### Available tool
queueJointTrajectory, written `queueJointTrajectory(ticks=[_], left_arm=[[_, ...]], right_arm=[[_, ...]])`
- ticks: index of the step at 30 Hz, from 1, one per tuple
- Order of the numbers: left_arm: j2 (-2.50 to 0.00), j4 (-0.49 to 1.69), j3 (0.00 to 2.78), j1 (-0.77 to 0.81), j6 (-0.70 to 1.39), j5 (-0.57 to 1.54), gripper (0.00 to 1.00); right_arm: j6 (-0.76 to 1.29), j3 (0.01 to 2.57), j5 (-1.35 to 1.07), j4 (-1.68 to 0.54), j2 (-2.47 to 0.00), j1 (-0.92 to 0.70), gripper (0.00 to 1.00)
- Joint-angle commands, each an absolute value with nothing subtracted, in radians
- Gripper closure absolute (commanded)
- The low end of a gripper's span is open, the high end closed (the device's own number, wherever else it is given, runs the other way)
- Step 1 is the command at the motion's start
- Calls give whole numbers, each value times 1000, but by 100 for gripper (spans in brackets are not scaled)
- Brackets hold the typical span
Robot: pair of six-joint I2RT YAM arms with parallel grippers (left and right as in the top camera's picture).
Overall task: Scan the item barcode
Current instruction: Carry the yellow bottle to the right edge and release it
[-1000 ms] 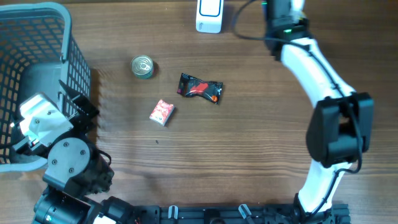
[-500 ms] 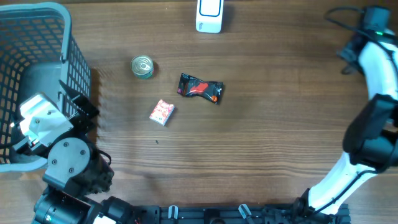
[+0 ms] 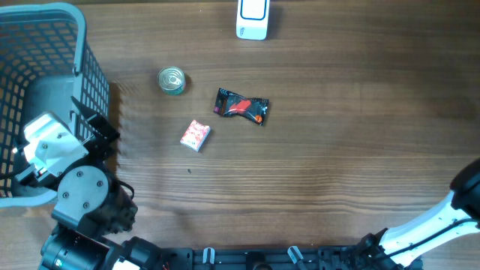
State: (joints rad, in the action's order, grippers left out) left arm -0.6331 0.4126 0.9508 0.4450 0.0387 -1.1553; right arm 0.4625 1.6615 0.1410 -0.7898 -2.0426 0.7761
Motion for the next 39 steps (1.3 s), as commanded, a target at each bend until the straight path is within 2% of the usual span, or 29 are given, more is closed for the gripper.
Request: queueJointTrajectory(ticks=[1, 7, 11, 18, 22, 31, 35, 39], left_arm=[[-633, 413, 962, 441, 41, -1172, 0], [-633, 413, 962, 441, 41, -1172, 0], [-633, 428, 962, 441, 41, -1172, 0], [-633, 485, 962, 441, 41, -1172, 0], [-633, 485, 962, 441, 41, -1172, 0], [-633, 484, 962, 441, 41, -1172, 0], [-633, 484, 962, 441, 41, -1172, 0], [-633, 484, 962, 441, 41, -1172, 0]], right_arm=[[500, 1679, 47, -799, -1999, 790, 57], [577, 1678, 64, -867, -1999, 789, 57], [666, 1674, 59, -964, -1999, 787, 67], [683, 1671, 59, -1002, -2001, 786, 63], [685, 1620, 62, -945, -2006, 785, 59], [710, 1561, 47, -856, -2006, 783, 59], [710, 1561, 47, -863, -2006, 783, 51], [723, 1546, 44, -900, -2006, 782, 55]])
